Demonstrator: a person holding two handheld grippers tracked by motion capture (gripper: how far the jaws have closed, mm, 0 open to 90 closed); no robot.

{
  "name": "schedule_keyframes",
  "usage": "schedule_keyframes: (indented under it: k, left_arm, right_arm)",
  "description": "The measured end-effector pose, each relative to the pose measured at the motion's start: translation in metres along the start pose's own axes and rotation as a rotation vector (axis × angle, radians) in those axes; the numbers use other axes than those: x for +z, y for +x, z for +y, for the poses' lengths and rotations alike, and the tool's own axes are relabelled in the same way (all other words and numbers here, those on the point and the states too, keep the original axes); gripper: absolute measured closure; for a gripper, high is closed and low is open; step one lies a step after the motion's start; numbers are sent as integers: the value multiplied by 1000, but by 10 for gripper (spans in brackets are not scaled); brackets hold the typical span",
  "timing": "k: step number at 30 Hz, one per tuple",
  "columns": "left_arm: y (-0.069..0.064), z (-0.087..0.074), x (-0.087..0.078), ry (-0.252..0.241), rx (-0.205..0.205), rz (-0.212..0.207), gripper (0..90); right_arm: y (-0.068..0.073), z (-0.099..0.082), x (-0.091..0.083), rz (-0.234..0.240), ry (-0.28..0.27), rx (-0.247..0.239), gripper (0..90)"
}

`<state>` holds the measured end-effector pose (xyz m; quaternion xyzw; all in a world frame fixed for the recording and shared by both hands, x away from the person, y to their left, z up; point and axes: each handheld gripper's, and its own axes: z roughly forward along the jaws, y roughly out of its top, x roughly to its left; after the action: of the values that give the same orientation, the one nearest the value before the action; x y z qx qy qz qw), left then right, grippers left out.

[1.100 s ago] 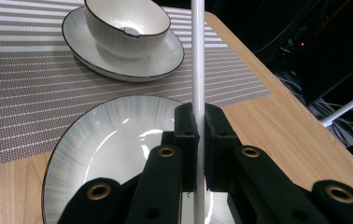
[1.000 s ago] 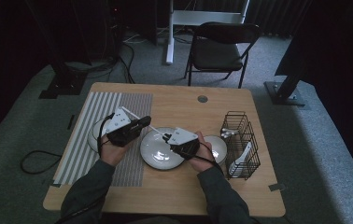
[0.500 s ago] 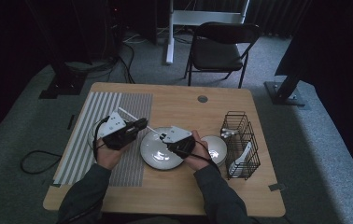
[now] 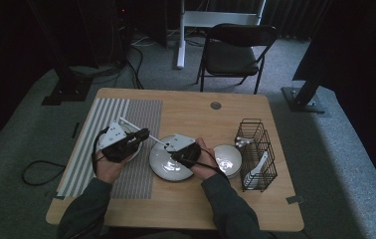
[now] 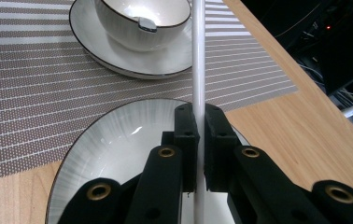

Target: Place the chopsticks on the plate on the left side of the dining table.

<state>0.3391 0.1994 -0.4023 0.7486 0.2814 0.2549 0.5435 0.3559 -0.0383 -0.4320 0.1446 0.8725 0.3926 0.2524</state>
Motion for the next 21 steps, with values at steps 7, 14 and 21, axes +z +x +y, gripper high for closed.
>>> schedule_keyframes:
  k: [7, 14, 21]
  left_arm:
    - [4, -10, -4, 23, -9, 17, 839]
    - [6, -20, -6, 40, -21, 29, 831]
    - [8, -26, -10, 51, -26, 40, 824]
  right_arm:
    - [3, 2, 8, 19, 12, -6, 858]
    - [4, 6, 13, 33, 22, -20, 858]
    - [6, 12, 18, 47, 22, -33, 858]
